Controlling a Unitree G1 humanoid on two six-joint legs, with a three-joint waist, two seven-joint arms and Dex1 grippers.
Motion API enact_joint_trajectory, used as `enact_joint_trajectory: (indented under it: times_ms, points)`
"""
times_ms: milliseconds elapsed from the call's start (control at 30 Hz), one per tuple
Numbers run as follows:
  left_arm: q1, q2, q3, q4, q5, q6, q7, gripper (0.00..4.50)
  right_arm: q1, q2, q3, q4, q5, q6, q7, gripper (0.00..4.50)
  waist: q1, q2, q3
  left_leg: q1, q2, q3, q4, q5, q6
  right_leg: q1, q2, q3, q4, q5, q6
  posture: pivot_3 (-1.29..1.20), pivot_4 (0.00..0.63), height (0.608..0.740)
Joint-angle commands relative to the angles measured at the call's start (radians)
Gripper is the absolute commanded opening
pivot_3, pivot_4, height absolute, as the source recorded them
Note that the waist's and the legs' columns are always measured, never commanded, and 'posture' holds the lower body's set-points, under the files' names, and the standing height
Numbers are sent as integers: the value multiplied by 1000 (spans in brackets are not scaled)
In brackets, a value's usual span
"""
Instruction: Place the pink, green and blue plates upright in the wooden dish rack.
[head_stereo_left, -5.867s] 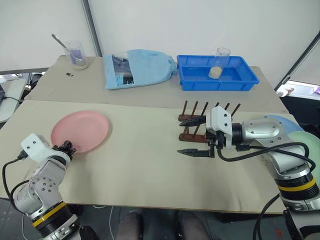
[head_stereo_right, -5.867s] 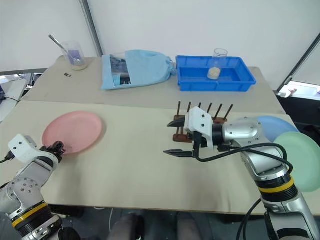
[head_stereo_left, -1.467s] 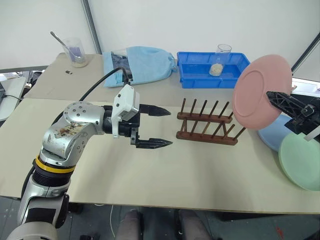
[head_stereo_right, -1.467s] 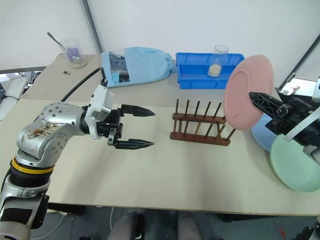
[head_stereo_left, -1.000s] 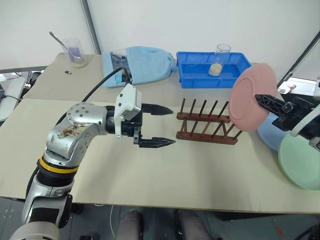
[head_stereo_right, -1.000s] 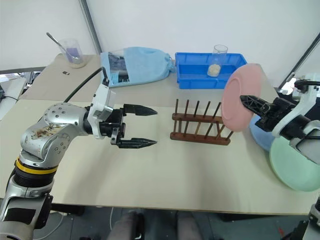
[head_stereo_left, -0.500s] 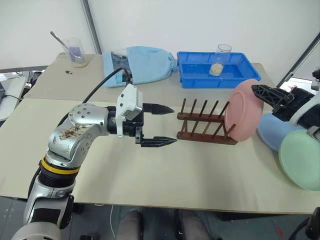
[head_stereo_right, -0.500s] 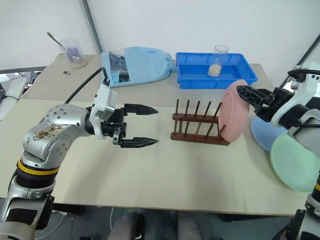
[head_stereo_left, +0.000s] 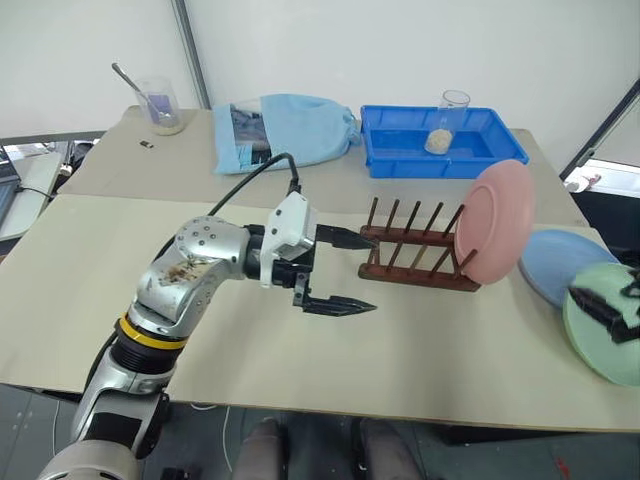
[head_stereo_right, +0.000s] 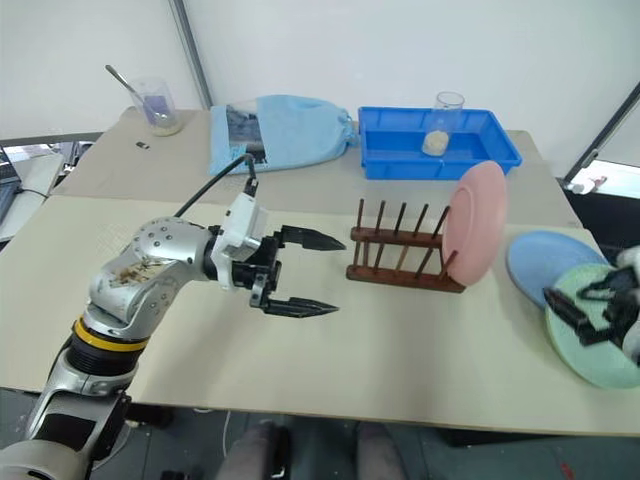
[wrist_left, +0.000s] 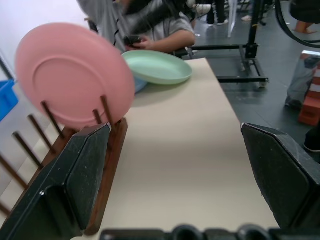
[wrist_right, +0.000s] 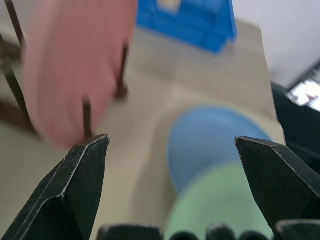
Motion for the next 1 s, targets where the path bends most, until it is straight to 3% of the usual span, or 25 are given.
enact_joint_trajectory:
  times_ms: [33,233,467,500,867,900,1000]
  points:
    - [-28,-24,-20,-9,7,-33,-22,4500,69,64,98,-47,-157,-99,-49,4455,-12,1,-1,2,0,1,1,0,0,1,0,1,0,0,-1,0,150,696]
    - [-37,-50,-45,7,34,-62,-35,4500,49,130,248,25,-312,-166,-102,4455,-20,2,-2,5,-1,2,0,0,1,4,0,4,0,0,-1,0,150,696]
    - [-39,-67,-50,6,44,-67,-37,4500,-17,183,322,109,-397,-140,-146,4455,-19,3,-2,5,-2,1,-1,0,1,4,0,4,0,0,-1,0,150,696]
    - [-39,-68,-49,4,42,-64,-37,4500,-25,188,330,117,-405,-137,-148,3914,-19,3,-2,5,-2,2,-1,0,1,4,0,5,0,0,-1,0,150,696]
    - [-41,-34,-37,-14,5,-10,-71,4500,-92,240,357,176,-456,-116,-172,228,-19,3,-2,5,-2,1,-1,0,1,4,0,5,0,0,-1,0,150,696]
    - [-40,-33,-37,-15,5,-10,-72,4500,-97,247,356,171,-451,-114,-171,12,-20,3,-2,5,-2,2,-1,0,1,4,0,5,0,0,-1,0,150,696]
    - [-38,-30,-36,-18,6,-9,-72,4500,-98,257,352,156,-457,-106,-169,12,-20,3,-2,5,-2,1,-1,0,1,4,1,5,0,0,0,0,150,696]
